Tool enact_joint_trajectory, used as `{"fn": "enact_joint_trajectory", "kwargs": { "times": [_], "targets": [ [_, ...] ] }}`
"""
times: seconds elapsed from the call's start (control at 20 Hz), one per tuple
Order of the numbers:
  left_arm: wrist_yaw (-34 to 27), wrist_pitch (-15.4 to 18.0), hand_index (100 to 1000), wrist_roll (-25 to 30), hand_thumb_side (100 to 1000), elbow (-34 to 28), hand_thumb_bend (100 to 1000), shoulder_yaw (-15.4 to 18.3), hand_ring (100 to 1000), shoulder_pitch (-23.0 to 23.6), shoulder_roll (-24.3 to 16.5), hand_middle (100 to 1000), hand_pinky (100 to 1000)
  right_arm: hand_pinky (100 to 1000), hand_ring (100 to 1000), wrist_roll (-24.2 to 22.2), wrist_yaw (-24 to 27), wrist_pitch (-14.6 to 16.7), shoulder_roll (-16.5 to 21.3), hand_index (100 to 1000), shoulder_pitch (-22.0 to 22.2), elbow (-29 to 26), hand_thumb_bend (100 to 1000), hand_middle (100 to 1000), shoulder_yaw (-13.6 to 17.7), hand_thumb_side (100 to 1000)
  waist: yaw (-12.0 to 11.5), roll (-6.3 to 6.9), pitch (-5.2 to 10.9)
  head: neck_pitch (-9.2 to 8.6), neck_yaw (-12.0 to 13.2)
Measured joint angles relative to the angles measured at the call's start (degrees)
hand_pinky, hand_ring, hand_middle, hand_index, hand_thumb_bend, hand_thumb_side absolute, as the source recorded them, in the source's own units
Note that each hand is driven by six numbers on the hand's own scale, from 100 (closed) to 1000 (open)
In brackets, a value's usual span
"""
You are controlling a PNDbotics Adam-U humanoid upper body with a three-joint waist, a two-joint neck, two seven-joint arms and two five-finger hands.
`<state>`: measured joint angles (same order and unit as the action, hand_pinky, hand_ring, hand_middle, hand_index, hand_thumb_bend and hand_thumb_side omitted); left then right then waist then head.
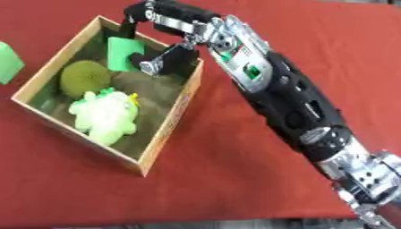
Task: Pick up objects on the table and place them in the box.
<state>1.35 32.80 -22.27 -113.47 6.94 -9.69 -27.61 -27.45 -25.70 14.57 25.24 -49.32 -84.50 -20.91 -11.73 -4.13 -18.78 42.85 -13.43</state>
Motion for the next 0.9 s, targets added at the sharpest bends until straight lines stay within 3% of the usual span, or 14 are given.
{"fn": "enact_joint_trajectory", "kwargs": {
  "times": [0.1, 0.2, 0.35, 0.5, 0.9],
  "targets": [
    [0.0, 0.0, 888, 0.0, 697, 0.0, 100, 0.0, 928, 0.0, 0.0, 803, 866, 1000, 1000, -0.9, -0.2, 1.5, 0.0, 1000, 0.1, -0.6, 100, 767, 0.0, 199, 0.0, 0.0, 0.0, 0.0, 0.0],
    [0.0, 0.0, 889, 0.0, 697, 0.0, 100, 0.0, 928, 0.0, 0.0, 803, 866, 1000, 1000, -1.6, -0.5, 3.5, 0.0, 1000, 0.3, -1.7, 100, 814, 0.2, 213, 0.1, 0.0, 0.0, 0.0, 0.1],
    [0.0, -0.1, 890, 0.1, 698, 0.0, 100, 0.0, 929, 0.0, 0.0, 804, 866, 1000, 1000, -1.8, -1.8, 6.5, 0.2, 1000, 0.4, -3.6, 100, 819, 0.8, 132, 0.2, 0.0, 0.0, 0.0, 0.2],
    [0.0, -0.1, 891, 0.1, 698, 0.0, 100, 0.0, 929, 0.0, 0.0, 803, 867, 1000, 1000, -1.6, -2.4, 7.9, 0.3, 1000, 0.5, -4.6, 100, 812, 1.3, 117, 0.3, 0.0, 0.0, 0.0, 0.2],
    [0.0, -0.1, 891, 0.1, 698, 0.0, 100, 0.0, 929, 0.1, 0.0, 803, 867, 1000, 1000, -2.0, 0.0, 6.5, 0.3, 1000, 0.8, -5.9, 100, 786, 1.7, 143, 0.4, 0.0, 0.0, 0.0, 0.2]
  ]
}}
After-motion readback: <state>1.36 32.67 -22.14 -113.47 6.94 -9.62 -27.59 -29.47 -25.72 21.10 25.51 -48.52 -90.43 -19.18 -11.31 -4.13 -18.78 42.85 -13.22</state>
